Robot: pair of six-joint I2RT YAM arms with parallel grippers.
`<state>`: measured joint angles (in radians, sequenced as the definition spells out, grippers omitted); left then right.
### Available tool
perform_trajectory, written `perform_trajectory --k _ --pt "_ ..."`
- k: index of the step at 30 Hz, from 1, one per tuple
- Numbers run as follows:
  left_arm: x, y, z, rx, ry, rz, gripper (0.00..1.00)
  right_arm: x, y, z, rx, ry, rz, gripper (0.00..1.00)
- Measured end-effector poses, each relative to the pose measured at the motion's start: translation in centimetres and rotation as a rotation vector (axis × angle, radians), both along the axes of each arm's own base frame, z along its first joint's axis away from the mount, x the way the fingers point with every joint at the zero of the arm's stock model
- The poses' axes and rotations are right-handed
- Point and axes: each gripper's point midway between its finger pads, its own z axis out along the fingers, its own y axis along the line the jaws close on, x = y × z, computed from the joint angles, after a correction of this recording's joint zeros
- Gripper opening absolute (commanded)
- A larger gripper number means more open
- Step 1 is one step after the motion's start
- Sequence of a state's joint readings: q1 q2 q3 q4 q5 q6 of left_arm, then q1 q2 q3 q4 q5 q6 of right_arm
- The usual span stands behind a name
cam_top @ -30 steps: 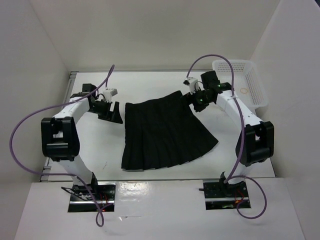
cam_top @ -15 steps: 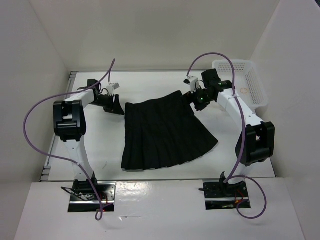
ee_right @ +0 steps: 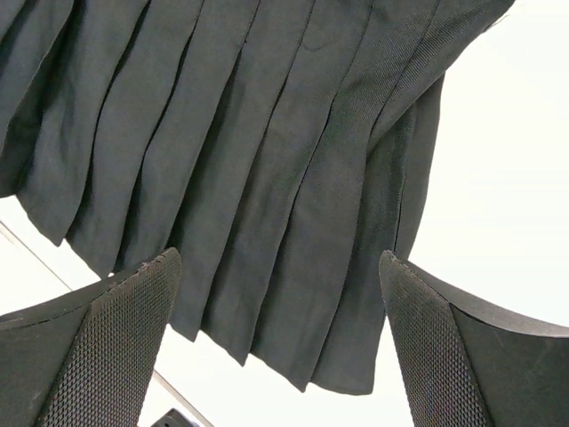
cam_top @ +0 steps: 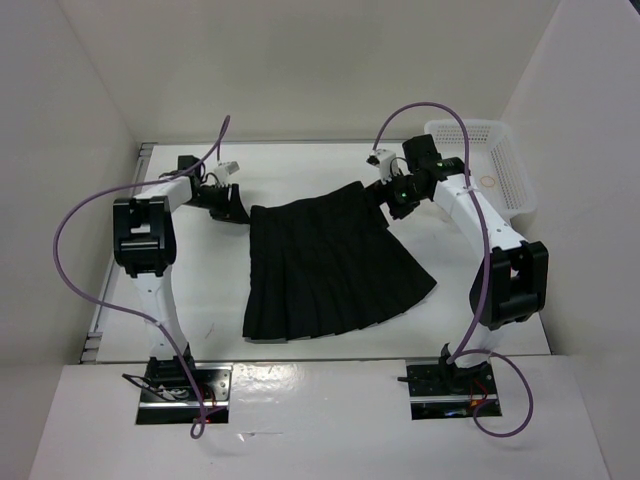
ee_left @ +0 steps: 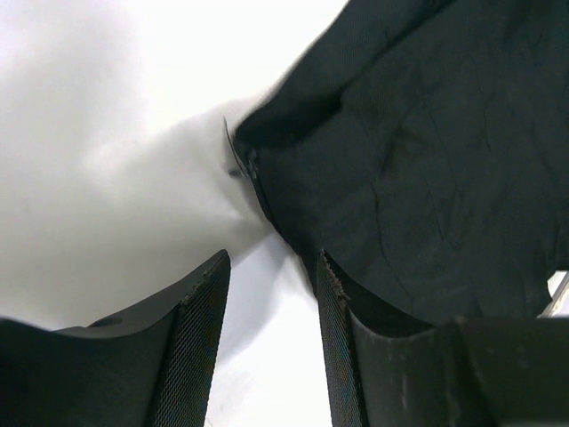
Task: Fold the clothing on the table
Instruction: Flatten the skirt out
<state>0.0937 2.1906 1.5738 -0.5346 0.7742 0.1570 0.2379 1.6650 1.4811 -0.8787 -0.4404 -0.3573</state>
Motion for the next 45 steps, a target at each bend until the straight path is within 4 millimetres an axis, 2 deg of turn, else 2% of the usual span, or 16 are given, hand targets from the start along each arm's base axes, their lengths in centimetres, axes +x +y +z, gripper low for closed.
perform_trajectory --k 11,15,19,22,27,36,41,45 --pt "2.2 -2.1 0.0 -0.024 -0.026 -0.025 0.49 -0.1 0.0 -0.1 -0.002 0.005 0.0 0.96" --pt "2.4 -2.8 -0.2 -0.028 -0.024 -0.034 0.38 -0.2 -0.2 -0.3 -0.008 0.007 -0.004 0.96" --pt "2.3 -3.2 -0.7 -0.025 -0.006 -0.034 0.12 -0.3 -0.5 -0.8 -0.015 0.016 -0.012 0.96" --pt "2.2 -3.3 -0.8 -0.019 0.002 -0.033 0.0 0.4 -0.6 -0.6 -0.012 -0.006 -0.025 0.96" --pt "2.2 -2.9 -0.7 0.016 0.006 -0.024 0.0 2.9 -1.2 -1.4 0.009 -0.037 -0.06 0.96" --pt "1.3 -2.4 -0.7 0.106 0.015 -0.017 0.0 8.6 -3.7 -7.7 0.097 0.012 -0.095 0.93" --pt "1.0 -2.6 -0.7 0.134 0.01 -0.03 0.0 12.5 -3.9 -8.8 0.18 -0.022 -0.046 0.93" --pt "0.0 -3.1 -0.8 0.157 0.02 -0.042 0.0 14.4 -3.6 -9.2 0.254 -0.033 0.004 0.92"
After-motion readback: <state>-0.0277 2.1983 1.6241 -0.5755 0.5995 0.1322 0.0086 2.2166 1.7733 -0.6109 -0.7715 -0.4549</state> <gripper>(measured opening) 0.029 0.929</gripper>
